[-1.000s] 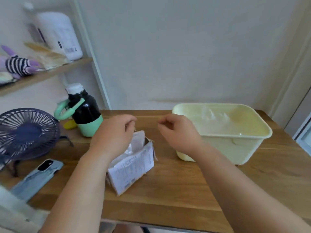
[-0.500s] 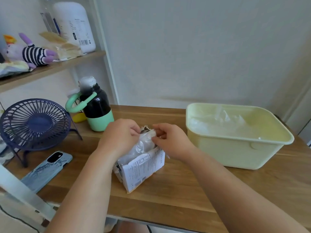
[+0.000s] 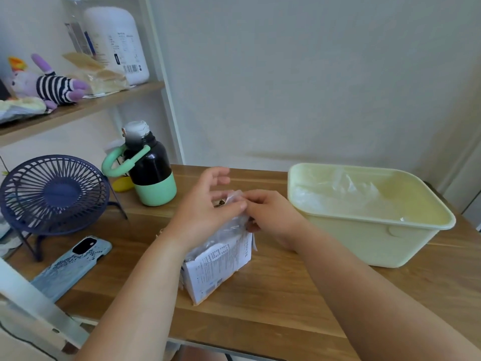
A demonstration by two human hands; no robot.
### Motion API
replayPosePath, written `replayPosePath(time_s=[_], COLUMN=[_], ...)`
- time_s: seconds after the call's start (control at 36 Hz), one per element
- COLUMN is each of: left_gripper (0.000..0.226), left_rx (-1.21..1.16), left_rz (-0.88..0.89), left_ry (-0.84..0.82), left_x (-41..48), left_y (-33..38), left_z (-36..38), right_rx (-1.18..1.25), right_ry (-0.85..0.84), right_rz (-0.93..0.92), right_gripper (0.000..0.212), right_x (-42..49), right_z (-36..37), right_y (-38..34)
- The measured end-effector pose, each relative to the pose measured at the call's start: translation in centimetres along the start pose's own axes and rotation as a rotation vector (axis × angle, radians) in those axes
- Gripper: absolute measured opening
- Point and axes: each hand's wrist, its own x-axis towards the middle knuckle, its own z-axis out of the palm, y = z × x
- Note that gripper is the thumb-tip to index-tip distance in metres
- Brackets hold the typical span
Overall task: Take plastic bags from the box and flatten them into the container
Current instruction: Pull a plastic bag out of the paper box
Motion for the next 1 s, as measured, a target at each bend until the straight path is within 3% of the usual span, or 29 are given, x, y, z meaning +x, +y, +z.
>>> replayPosePath(time_s=[0.19, 0.39, 0.44, 0.53, 0.58, 0.67, 0.75, 0.86, 0.94, 1.0], left_gripper=[0.090, 0.092, 0.096, 0.103, 0.094, 0.054, 0.011, 0.021, 0.038, 0.046], left_rx=[0.212, 0.415, 0.366, 0.195, 0.049, -0.094, -0.169, -0.383, -0.367, -0.327], left_rz=[-0.157, -0.191, -0.133, -0.036, 0.000, 0.063, 0.090, 0.077, 0.088, 0.092], left_ry=[-0.121, -0.216, -0.171, -0.081, -0.092, -0.171, -0.124, -0.121, -0.107, -0.100], left_x=[-0.7, -0.7, -0.6, -0.4, 0.0, 0.3, 0.6, 1.3, 2.1, 2.5], left_y=[-1.0, 0.1, 0.7, 2.2, 3.4, 5.0, 5.7, 6.3, 6.4, 6.5], left_z=[-0.4, -0.3, 0.3, 1.5, 2.5, 4.4, 6.2, 7.8, 8.6, 8.8], right_rx=[0.190, 0.218, 0.223, 0.183, 0.158, 0.164, 0.229, 0.421, 0.555, 0.534], right_ry=[0.185, 0.838, 0.882, 0.816, 0.765, 0.628, 0.439, 0.215, 0.067, -0.034], right_rz=[-0.044, -0.226, -0.250, -0.239, -0.232, -0.207, -0.181, -0.084, 0.089, 0.115], right_gripper=[0.022, 0.029, 0.030, 0.032, 0.032, 0.035, 0.036, 0.040, 0.067, 0.067], right_x=[0.4, -0.3, -1.0, -1.9, -2.6, -3.7, -4.9, -6.6, -7.5, -7.9], right_z=[-0.7, -3.2, -4.3, -5.3, -5.9, -6.6, -7.7, -10.1, -11.6, -11.8], right_y=[-1.0, -3.3, -3.8, -4.3, -4.4, -4.7, -5.1, -4.9, -4.4, -4.2])
